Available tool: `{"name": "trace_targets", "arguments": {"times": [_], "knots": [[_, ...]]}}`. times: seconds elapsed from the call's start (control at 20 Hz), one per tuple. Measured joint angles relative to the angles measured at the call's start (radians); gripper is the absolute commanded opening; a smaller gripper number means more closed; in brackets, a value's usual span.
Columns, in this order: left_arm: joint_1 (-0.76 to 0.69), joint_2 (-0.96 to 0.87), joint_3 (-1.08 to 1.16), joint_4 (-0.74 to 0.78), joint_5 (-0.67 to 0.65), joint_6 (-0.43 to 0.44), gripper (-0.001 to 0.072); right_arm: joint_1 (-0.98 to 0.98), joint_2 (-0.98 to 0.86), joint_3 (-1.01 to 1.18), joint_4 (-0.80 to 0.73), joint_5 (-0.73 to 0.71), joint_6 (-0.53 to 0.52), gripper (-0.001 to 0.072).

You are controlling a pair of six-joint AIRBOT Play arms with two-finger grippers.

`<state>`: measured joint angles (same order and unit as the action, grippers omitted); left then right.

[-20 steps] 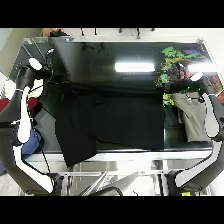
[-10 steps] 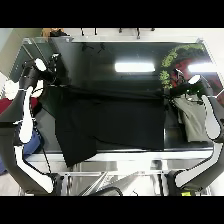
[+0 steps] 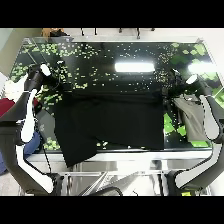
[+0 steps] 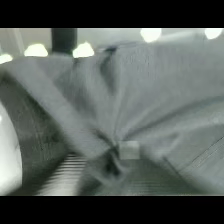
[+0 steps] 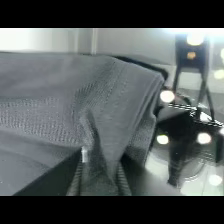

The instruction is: Fold the shirts.

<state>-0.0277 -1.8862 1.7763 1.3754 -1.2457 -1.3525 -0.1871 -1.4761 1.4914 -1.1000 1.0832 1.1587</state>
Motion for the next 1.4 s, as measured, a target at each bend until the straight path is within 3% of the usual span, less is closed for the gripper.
{"name": "trace_targets", "arguments": {"times": [0.05, 0.1, 0.15, 0.2, 0.4, 0.55, 0.6, 0.65, 0.7, 1.05, 1.4], "knots": [[0.002, 0.000, 0.004, 0.000, -0.010, -0.006, 0.0652, 0.000, 0.004, 0.000, -0.008, 0.009, 0.003, 0.0265], [0.005, 0.000, 0.015, 0.000, -0.023, -0.019, 0.0651, 0.000, 0.013, 0.000, -0.023, 0.018, 0.023, 0.0414], [0.010, 0.000, 0.032, -0.003, -0.041, -0.034, 0.0652, 0.001, 0.025, 0.000, -0.045, 0.027, 0.044, 0.0611], [0.018, 0.000, 0.055, -0.003, -0.067, -0.054, 0.0651, 0.001, 0.043, 0.000, -0.077, 0.041, 0.074, 0.0651], [0.057, 0.014, 0.118, -0.003, -0.241, -0.123, 0.0651, -0.032, 0.133, -0.014, -0.201, 0.126, 0.201, 0.0637], [0.071, 0.098, -0.007, -0.004, -0.341, -0.152, 0.0652, -0.081, 0.198, -0.110, -0.224, 0.220, 0.236, 0.0634], [0.072, 0.138, -0.078, -0.005, -0.350, -0.157, 0.0652, -0.095, 0.219, -0.162, -0.208, 0.245, 0.236, 0.0577], [0.074, 0.185, -0.161, -0.006, -0.352, -0.159, 0.0651, -0.107, 0.243, -0.219, -0.181, 0.260, 0.229, 0.0507], [0.075, 0.231, -0.241, -0.007, -0.349, -0.166, 0.0652, -0.116, 0.268, -0.287, -0.151, 0.270, 0.214, 0.0500], [0.080, 0.548, -0.767, -0.007, -0.246, -0.181, 0.0652, -0.135, 0.424, -0.690, -0.024, 0.280, 0.129, 0.0502], [0.080, 0.733, -1.041, -0.007, -0.140, -0.182, 0.0652, -0.137, 0.500, -0.887, 0.100, 0.246, 0.077, 0.0501]]}}
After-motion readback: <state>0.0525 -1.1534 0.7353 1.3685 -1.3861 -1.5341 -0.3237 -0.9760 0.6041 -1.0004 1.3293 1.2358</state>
